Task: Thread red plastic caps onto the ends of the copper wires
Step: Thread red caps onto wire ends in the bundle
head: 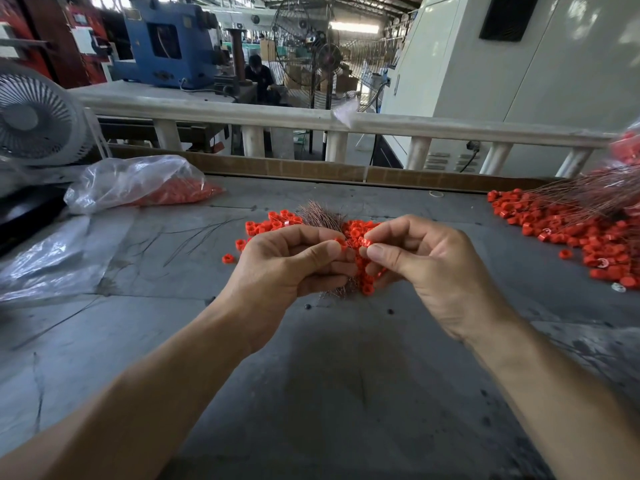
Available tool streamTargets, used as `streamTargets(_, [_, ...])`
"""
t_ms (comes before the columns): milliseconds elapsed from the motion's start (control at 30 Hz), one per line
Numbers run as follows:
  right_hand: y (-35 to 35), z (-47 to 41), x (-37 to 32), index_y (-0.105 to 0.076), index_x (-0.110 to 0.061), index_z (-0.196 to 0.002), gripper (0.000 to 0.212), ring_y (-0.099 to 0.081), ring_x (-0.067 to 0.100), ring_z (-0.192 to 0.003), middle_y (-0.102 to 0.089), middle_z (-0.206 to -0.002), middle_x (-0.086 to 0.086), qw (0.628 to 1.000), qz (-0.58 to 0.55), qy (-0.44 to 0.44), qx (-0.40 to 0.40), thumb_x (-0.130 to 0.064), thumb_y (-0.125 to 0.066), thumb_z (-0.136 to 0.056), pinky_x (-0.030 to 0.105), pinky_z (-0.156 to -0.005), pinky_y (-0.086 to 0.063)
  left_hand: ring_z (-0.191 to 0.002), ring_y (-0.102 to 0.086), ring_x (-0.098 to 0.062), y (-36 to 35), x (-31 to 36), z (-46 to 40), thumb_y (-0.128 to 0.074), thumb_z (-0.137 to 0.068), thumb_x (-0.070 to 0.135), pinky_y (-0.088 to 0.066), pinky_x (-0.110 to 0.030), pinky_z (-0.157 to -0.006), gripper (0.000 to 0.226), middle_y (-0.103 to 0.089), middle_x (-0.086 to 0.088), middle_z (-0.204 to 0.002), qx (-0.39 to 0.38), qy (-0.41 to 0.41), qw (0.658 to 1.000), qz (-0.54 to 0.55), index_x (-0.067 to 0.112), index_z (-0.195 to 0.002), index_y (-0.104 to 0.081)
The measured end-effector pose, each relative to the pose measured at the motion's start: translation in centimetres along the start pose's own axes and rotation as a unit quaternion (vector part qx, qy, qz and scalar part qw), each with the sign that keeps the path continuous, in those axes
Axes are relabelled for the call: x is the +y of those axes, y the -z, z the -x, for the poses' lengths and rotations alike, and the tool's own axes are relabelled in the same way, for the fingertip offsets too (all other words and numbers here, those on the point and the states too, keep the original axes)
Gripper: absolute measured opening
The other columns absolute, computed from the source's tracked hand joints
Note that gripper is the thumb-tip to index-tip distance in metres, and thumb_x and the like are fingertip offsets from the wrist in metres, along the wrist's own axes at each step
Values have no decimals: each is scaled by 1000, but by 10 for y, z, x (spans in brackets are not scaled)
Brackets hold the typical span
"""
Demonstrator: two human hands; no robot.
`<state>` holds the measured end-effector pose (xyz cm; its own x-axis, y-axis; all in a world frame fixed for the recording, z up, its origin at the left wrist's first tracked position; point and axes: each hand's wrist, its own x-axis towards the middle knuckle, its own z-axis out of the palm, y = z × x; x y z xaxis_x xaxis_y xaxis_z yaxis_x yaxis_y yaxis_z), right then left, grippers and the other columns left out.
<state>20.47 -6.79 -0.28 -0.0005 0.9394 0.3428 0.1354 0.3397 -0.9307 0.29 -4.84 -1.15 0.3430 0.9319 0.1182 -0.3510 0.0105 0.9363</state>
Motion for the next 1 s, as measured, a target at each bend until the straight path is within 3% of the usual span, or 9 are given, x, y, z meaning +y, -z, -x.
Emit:
streamTargets(100, [-4, 2, 0, -75, -12, -90, 8, -73, 24, -73, -75, -80, 12, 1000, -16, 0, -9, -9, -78, -82, 35, -67, -62, -91, -76, -28, 0, 0, 0, -76, -79, 19, -61, -30, -75, 22, -76, -20, -99, -10, -5, 1000, 0, 9, -99, -75])
streamTargets(167, [-5, 2, 1, -75, -10, -90, 17, -73, 24, -72, -75, -78, 11, 1000, -16, 1, 0, -20, -80, -77, 38, -66, -63, -91, -76, -28, 1, 0, 1, -76, -79, 19, -61, -30, -75, 21, -76, -20, -98, -12, -7, 1000, -1, 10, -98, -76])
streamTargets(367, [-4, 2, 3, -76, -13, -91, 7, -74, 23, -76, -77, -85, 10, 1000, -3, 23, 5, -6, -75, -88, 32, -66, -60, -95, -75, -31, -1, 0, 2, -76, -79, 19, -60, -30, -76, 24, -75, -23, -102, -23, -10, 1000, -1, 9, -100, -75])
streamTargets(500, [-4, 3, -1, -77, -25, -90, 7, -65, 12, -70, -73, -79, -5, 997, 44, 67, 13, -19, -78, -86, 25, -63, -54, -90, -76, -30, -2, 1, 1, -77, -78, 19, -61, -31, -75, 27, -76, -21, -97, -21, -12, 1000, -9, 7, -102, -75])
streamTargets(600, [-7, 5, -4, -76, -30, -89, 9, -69, 10, -75, -75, -83, -7, 992, 81, 90, 19, -21, -77, -86, 28, -69, -57, -88, -76, -29, -3, 0, 1, -77, -78, 19, -61, -31, -75, 24, -76, -19, -95, -24, -17, 999, -19, 9, -99, -76])
streamTargets(700, [-11, 8, -5, -75, -27, -91, 13, -72, 14, -84, -75, -87, -7, 983, 139, 115, 21, -14, -77, -89, 30, -77, -59, -90, -76, -30, -2, -1, 1, -76, -80, 20, -61, -32, -77, 23, -76, -19, -97, -29, -27, 999, -37, 9, -100, -76])
streamTargets(867, [-11, 10, -10, -76, -22, -92, 10, -69, 12, -90, -72, -88, -9, 962, 219, 160, 24, -12, -78, -88, 17, -76, -53, -89, -76, -31, -4, -2, 2, -73, -82, 17, -62, -34, -79, 23, -76, -19, -95, -25, -48, 996, -70, 6, -102, -74])
streamTargets(1000, [-10, 10, -12, -77, -17, -91, 8, -68, 12, -92, -71, -91, -9, 955, 235, 180, 13, -11, -79, -86, 16, -79, -50, -87, -76, -29, -6, -1, 3, -72, -83, 14, -62, -32, -78, 24, -77, -19, -93, -23, -63, 994, -91, 2, -103, -72])
